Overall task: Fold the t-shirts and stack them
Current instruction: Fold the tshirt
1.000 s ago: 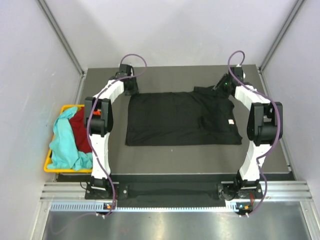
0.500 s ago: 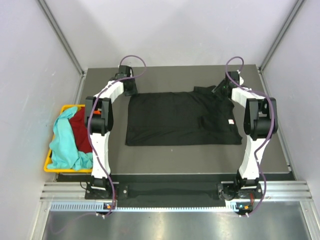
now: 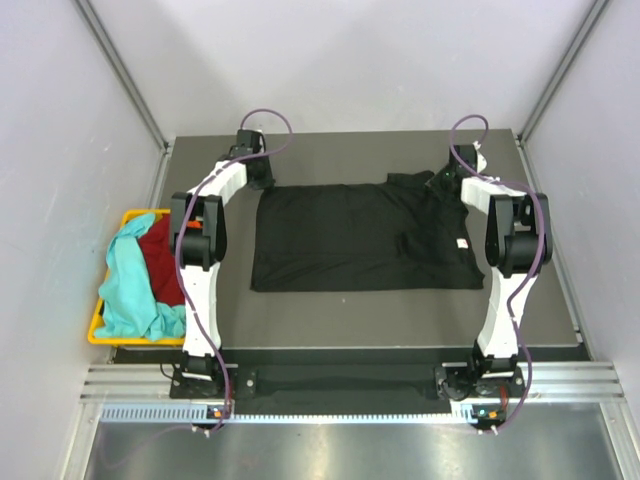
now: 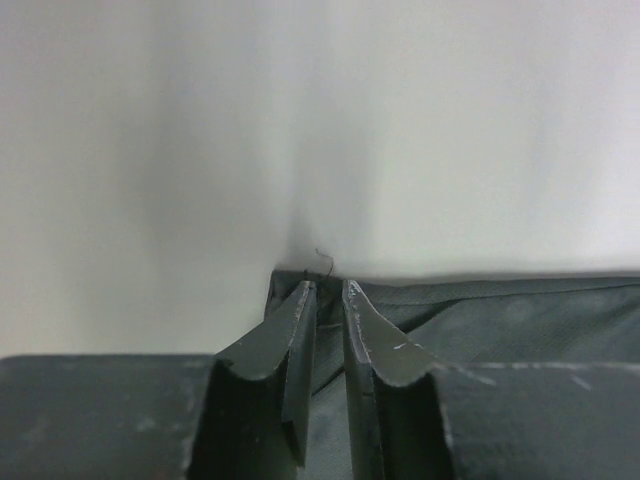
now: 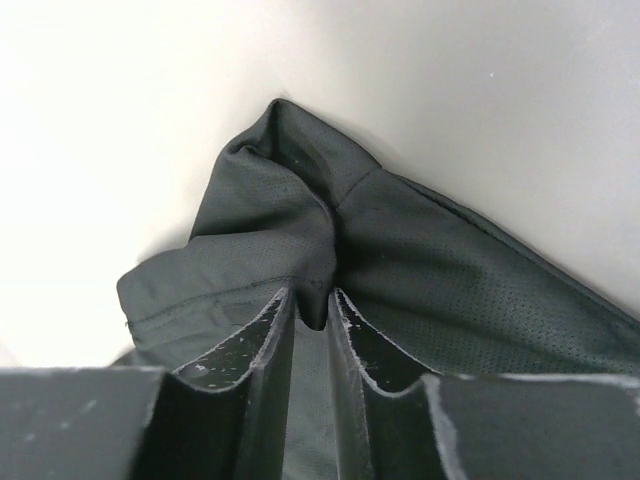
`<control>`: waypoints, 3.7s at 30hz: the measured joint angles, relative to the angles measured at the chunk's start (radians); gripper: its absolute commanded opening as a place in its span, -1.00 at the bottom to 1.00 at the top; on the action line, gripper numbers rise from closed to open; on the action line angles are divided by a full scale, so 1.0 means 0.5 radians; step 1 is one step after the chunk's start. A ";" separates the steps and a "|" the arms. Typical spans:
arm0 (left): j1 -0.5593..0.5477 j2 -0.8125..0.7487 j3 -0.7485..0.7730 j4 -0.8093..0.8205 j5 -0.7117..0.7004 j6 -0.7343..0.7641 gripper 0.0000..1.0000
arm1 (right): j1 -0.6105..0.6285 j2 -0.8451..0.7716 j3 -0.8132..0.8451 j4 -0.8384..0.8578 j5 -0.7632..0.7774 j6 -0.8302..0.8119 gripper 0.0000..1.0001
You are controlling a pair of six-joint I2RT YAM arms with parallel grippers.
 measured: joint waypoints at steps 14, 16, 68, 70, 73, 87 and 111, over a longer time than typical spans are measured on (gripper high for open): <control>0.040 0.026 0.098 -0.018 0.034 0.016 -0.27 | -0.001 0.000 0.002 0.029 -0.027 -0.018 -1.00; 0.040 0.026 0.099 -0.030 0.016 0.023 -0.23 | -0.002 0.000 0.002 0.029 -0.037 -0.027 -1.00; 0.038 -0.536 -0.507 0.058 0.020 -0.143 -1.00 | -0.393 -0.941 -0.539 -0.095 -0.526 -0.266 -1.00; 0.039 -0.595 -0.573 0.052 0.047 -0.166 -1.00 | -0.401 -1.015 -0.581 -0.121 -0.541 -0.272 -1.00; 0.039 -0.681 -0.679 0.043 0.088 -0.199 -1.00 | -0.409 -1.122 -0.675 -0.171 -0.562 -0.290 -1.00; 0.039 -0.942 -0.975 -0.194 0.147 -0.220 -1.00 | -0.587 -1.559 -1.016 -0.471 -0.632 -0.442 -1.00; -0.050 -1.225 -1.538 -0.266 0.129 -0.195 -1.00 | -0.635 -1.971 -1.612 -0.633 -0.591 -0.601 -1.00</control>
